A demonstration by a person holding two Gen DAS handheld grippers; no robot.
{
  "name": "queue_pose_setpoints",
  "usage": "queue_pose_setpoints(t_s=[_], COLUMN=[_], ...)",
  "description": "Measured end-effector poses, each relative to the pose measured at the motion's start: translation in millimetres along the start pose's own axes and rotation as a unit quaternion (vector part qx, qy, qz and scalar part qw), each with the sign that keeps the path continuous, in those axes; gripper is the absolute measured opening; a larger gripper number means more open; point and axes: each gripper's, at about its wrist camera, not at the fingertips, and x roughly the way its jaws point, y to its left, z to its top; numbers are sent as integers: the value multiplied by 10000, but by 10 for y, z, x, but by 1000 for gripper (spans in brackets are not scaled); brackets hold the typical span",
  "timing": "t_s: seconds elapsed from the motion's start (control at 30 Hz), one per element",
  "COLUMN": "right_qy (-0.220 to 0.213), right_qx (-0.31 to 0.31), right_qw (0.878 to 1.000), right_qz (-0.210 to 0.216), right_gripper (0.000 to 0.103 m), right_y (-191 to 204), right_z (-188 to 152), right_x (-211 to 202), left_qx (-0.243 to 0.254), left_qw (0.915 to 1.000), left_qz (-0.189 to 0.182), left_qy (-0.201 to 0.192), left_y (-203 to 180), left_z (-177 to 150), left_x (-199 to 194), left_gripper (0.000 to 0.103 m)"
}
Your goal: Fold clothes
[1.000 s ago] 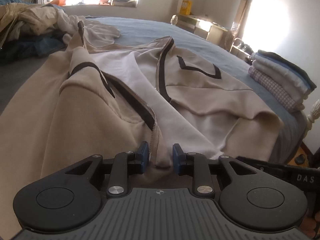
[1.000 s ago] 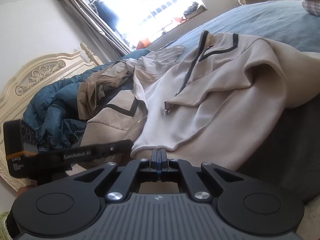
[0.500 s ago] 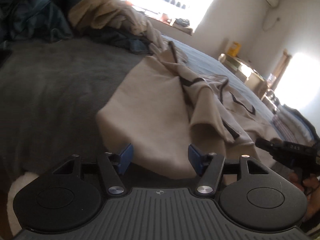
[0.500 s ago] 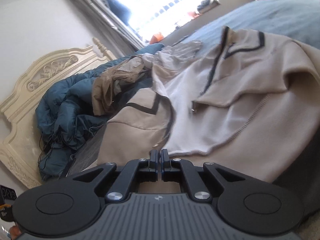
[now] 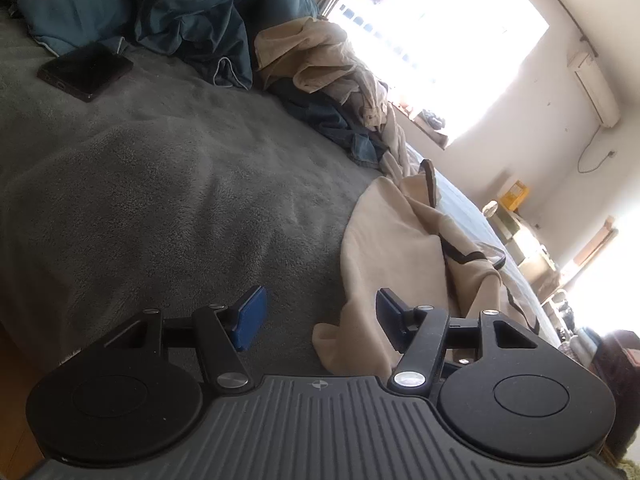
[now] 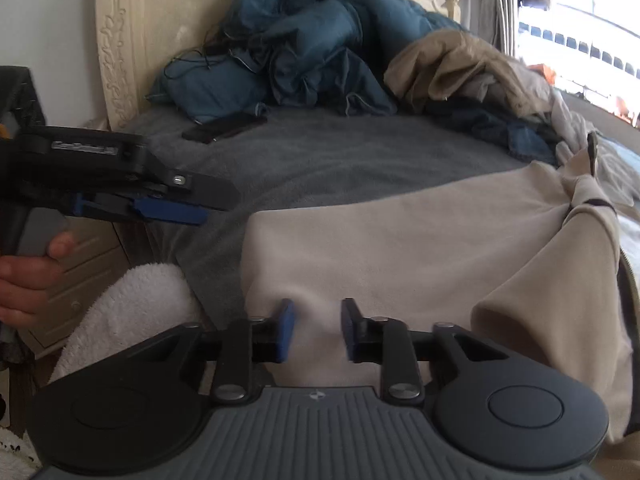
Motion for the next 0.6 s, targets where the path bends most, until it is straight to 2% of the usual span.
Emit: queue_pose_setpoints(t_s=[0.13,0.17,0.23,0.27,0.3,0.33,0.37,0.4,0.47,0.5,0.53,0.57,0.6], right_qy=[-275,-410,-562,-627,-666,-682,-640,-513,-208,-56,-62,-144,-349], right_qx=[1009,1009,596,360,54,-323,-715,-1077,-1257,-1295,-897,-284,453], right_qw=[9945,9938,9958,9961,9962,9955,9938,9918,9917,9915,9959,9993,9977], right_qz=[112,220,417,507,559,579,558,459,182,42,77,198,370], right_gripper=[0,0,9,19,46,61,62,62,48,26,15,15,15], right_y=[-408,-456,-370,-313,-209,-71,72,202,280,302,195,26,-199], right_z=[34,51,80,93,95,75,41,0,-27,-36,1,59,93], right_x=[-166,-256,-389,-451,-476,-467,-429,-357,-160,-58,-37,-56,-126], left_qx=[-72,-109,-244,-313,-380,-446,-504,-538,-523,-486,-442,-398,-368], left_qw=[9999,9999,9996,9994,9992,9990,9987,9985,9986,9988,9990,9991,9992], left_qz=[-34,-30,-8,-1,3,6,13,14,-12,-41,-74,-108,-156], left_qy=[68,96,121,115,101,86,60,36,-20,-34,-40,-46,-39], left_y=[80,100,141,161,182,203,219,225,210,192,170,147,131], left_z=[-50,-59,-60,-52,-40,-27,-14,2,19,20,20,20,18], left_x=[74,102,149,159,162,165,157,139,85,59,36,12,1], left_gripper=[62,62,62,62,62,62,62,62,62,62,62,62,62])
